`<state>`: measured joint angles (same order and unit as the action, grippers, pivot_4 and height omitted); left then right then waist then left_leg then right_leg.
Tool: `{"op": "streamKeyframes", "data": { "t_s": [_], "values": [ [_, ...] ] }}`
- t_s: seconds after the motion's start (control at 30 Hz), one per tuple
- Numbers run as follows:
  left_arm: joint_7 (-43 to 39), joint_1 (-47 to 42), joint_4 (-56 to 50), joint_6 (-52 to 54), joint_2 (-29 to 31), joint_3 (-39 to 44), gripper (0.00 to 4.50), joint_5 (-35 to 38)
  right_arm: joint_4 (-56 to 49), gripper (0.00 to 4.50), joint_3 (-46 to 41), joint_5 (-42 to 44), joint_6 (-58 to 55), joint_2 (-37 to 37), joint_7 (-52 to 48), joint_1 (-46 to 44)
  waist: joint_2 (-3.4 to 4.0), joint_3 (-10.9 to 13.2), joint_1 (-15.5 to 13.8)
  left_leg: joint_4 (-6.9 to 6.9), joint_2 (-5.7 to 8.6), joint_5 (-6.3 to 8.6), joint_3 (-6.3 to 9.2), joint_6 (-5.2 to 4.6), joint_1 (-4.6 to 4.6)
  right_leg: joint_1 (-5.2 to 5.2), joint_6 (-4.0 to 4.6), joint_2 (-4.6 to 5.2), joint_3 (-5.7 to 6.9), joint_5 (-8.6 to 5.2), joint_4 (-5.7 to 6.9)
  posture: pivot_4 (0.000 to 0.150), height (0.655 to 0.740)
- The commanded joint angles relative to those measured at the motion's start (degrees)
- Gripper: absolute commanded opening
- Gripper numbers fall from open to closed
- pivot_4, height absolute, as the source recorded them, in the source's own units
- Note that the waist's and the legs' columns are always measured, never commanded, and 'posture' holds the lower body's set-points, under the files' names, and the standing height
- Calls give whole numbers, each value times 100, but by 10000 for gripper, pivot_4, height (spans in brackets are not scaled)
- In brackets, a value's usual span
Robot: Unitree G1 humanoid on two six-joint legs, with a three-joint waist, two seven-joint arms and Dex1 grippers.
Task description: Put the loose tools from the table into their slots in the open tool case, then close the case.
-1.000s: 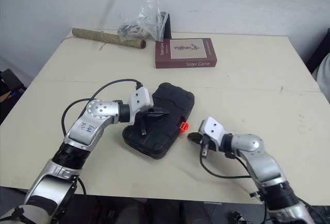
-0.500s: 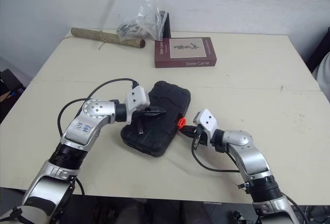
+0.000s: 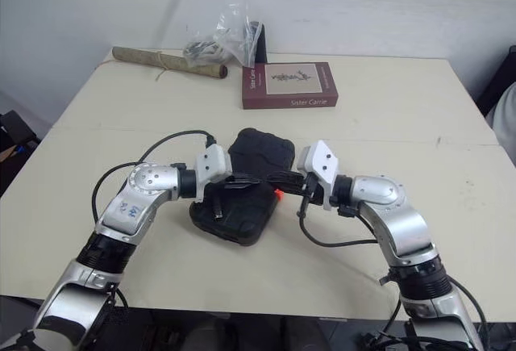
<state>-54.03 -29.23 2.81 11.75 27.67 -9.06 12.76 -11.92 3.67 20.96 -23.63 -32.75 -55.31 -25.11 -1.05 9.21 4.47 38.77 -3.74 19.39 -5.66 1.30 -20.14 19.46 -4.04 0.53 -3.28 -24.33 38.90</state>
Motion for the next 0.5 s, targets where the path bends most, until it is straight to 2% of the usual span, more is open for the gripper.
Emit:
{"op": "streamKeyframes", "data": {
  "t_s": [0.03,0.07,0.17,0.27,0.3,0.4,0.5],
  "values": [
    [-91,590,-226,-222,387,870,9102,444,-52,10809,-763,150,324,-669,-330,289,-2,12,1,-8,0,-1,1,2,-4,7,0,0,1,0,-2,1500,7400],
    [-26,692,-301,-371,500,1090,13113,450,-3,14741,-857,90,487,-857,-439,409,-5,16,2,-18,0,-2,1,4,-4,8,0,-2,2,0,-9,1500,7400],
    [220,1226,-466,-178,1152,1942,27271,478,363,30266,-1271,-53,1102,-1552,-897,832,-20,48,33,-51,1,-5,-1,5,-6,9,1,-3,1,0,-39,1500,7400],
    [421,2150,-410,-81,1792,2826,42297,313,1059,45000,-1736,-186,1839,-2067,-1154,993,-11,81,53,-67,2,-1,-6,-1,-10,9,0,1,0,0,-69,1500,7400],
    [488,2457,-368,-107,1939,3094,44570,237,1319,45000,-1866,-234,2131,-2172,-1199,992,-9,90,54,-67,2,3,-7,-7,-9,6,0,3,-1,0,-79,1500,7400],
    [603,3262,-147,-362,2140,3949,44570,213,2150,45000,-2092,-371,2651,-2505,-1263,848,-17,125,38,-69,2,12,-11,-19,-17,10,0,10,1,0,-95,1500,7400],
    [717,3617,-113,-457,2126,4332,44570,284,2502,45000,-2067,-378,2809,-2611,-1345,766,-30,142,-14,-69,2,12,-9,-19,-18,10,0,14,5,0,-96,1500,7400]
  ]
}}
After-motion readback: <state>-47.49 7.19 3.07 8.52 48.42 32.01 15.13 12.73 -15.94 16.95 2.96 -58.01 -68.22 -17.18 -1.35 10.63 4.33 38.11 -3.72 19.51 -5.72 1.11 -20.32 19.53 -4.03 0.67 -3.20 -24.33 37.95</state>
